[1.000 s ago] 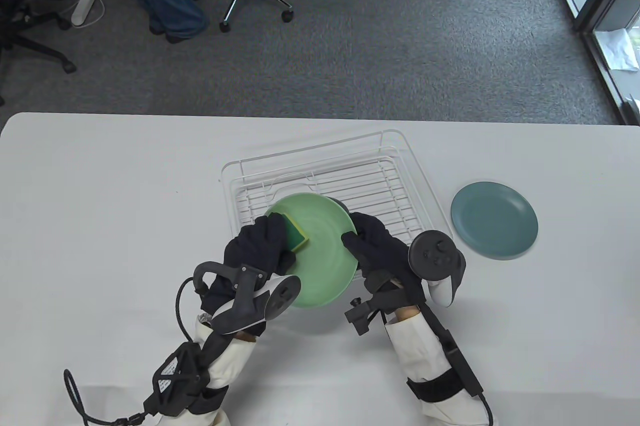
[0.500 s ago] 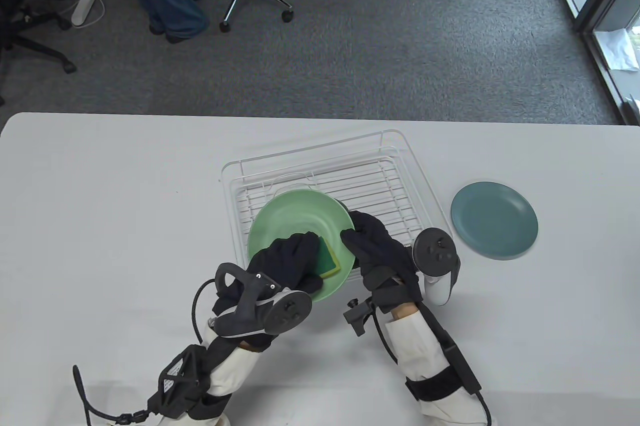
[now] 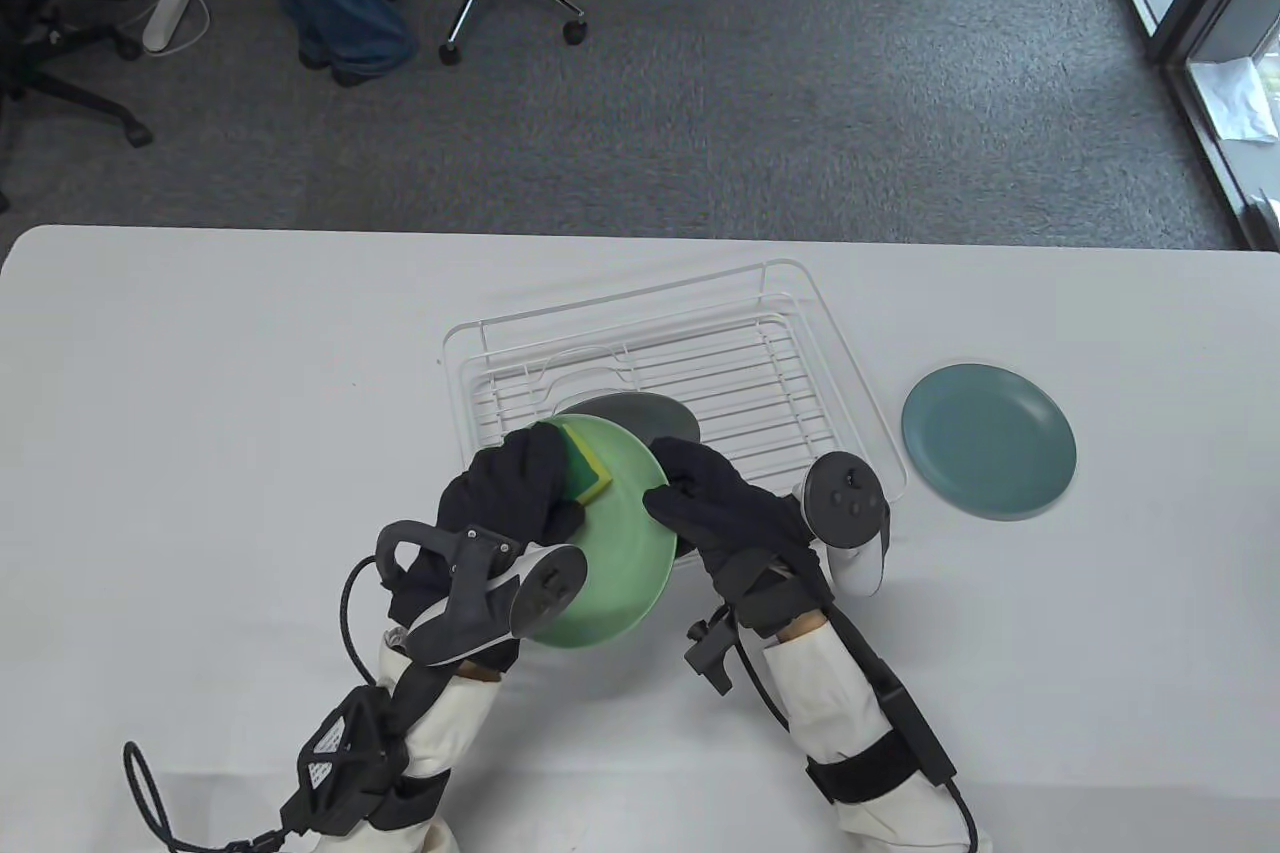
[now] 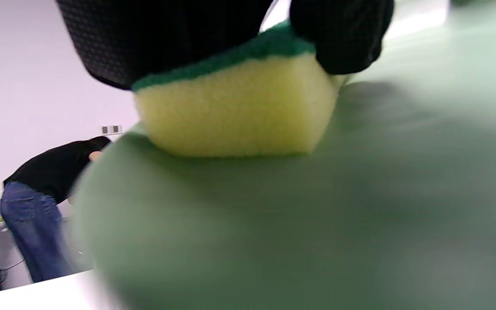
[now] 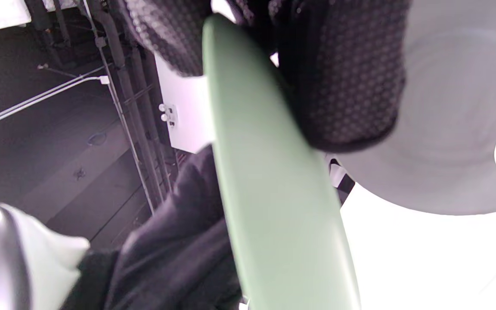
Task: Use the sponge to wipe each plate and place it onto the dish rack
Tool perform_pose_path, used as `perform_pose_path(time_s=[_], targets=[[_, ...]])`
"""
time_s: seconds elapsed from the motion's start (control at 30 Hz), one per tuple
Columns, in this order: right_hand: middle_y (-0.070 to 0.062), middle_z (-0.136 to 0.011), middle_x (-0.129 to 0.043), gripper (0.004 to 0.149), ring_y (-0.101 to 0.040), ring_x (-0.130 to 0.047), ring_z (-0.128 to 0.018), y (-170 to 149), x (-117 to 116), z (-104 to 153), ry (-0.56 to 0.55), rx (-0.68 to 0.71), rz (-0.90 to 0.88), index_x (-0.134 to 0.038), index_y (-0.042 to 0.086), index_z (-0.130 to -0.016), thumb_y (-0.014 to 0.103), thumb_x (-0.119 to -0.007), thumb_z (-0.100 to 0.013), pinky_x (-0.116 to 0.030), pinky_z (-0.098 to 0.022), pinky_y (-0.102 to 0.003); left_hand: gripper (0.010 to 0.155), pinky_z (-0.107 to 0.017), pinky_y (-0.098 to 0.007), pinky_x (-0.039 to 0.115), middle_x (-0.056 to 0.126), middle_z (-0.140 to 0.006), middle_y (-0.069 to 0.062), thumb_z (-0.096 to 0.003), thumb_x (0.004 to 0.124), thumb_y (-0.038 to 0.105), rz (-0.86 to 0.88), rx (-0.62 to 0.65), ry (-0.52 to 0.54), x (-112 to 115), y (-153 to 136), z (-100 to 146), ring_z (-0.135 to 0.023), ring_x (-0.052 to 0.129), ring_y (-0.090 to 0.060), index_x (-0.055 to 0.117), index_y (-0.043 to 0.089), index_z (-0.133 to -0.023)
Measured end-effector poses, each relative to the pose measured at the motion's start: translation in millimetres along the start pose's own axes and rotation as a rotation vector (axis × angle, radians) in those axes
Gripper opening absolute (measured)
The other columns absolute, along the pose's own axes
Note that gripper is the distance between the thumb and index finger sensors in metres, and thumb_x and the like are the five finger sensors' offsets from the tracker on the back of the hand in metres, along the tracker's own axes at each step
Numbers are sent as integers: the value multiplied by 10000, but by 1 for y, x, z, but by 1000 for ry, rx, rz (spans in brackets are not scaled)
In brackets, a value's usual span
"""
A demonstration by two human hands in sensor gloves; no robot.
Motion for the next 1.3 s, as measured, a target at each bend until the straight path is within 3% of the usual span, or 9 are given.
perform_pose_path(time_s=[0.17, 0.33, 0.47, 0.6, 0.8, 1.07, 1.3], targets=[[-430, -876, -711, 593, -464, -935, -597, -5, 15, 1, -53, -26, -20, -509, -116, -1035, 231, -723, -604, -925, -401, -390, 730, -583, -446, 865, 844, -1026, -194, -506, 786, 460, 38, 17, -80, 6, 0, -2, -830, 952, -384, 640, 74, -1108], [-431, -870, -718, 582, -463, -937, -590, -12, 26, 3, -98, -67, -20, -514, -121, -1030, 223, -716, -607, -925, -397, -389, 737, -618, -447, 857, 811, -1064, -209, -523, 782, 439, 64, 94, -252, 10, 15, -1, -874, 936, -392, 607, 64, -1132], [-431, -874, -713, 581, -464, -935, -592, -14, 29, 3, -103, -70, -45, -510, -120, -1031, 223, -714, -609, -923, -400, -391, 732, -622, -451, 858, 807, -1070, -212, -525, 789, 428, 143, 176, -287, 4, 26, 3, -881, 935, -396, 604, 70, -1136], [-428, -885, -704, 587, -469, -928, -604, -12, 27, 2, -82, -58, -54, -504, -117, -1036, 226, -712, -607, -920, -409, -399, 721, -614, -425, 877, 828, -1058, -181, -512, 803, 441, 201, 264, -254, -3, 38, 6, -870, 954, -362, 620, 114, -1128], [-432, -891, -705, 614, -480, -919, -599, -6, 17, 0, -9, -17, -34, -526, -104, -1041, 262, -730, -591, -914, -407, -406, 716, -574, -372, 915, 858, -1021, -161, -487, 806, 462, 215, 286, -167, -7, 47, 6, -822, 987, -328, 630, 147, -1106], [-440, -893, -702, 635, -487, -915, -597, 1, -3, -3, 143, 56, -35, -539, -94, -1048, 280, -742, -577, -910, -407, -408, 717, -557, -348, 930, 867, -1003, -165, -482, 803, 474, 230, 209, -21, -16, 33, 7, -800, 996, -322, 629, 152, -1098], [-446, -894, -698, 627, -488, -913, -600, 3, -4, -3, 170, 65, -45, -529, -98, -1051, 256, -749, -582, -906, -415, -407, 725, -561, -384, 902, 852, -1018, -167, -488, 798, 476, 59, 83, 16, -13, 19, 5, -815, 977, -337, 607, 157, -1111]])
Point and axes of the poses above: the tracker on the back of each hand, its own y axis roughly to the thumb side, its own z axis roughly from the fingertips to the wrist, x = y × z, the point moved 5 cm from there along -z, roughly from the wrist to the fingertips
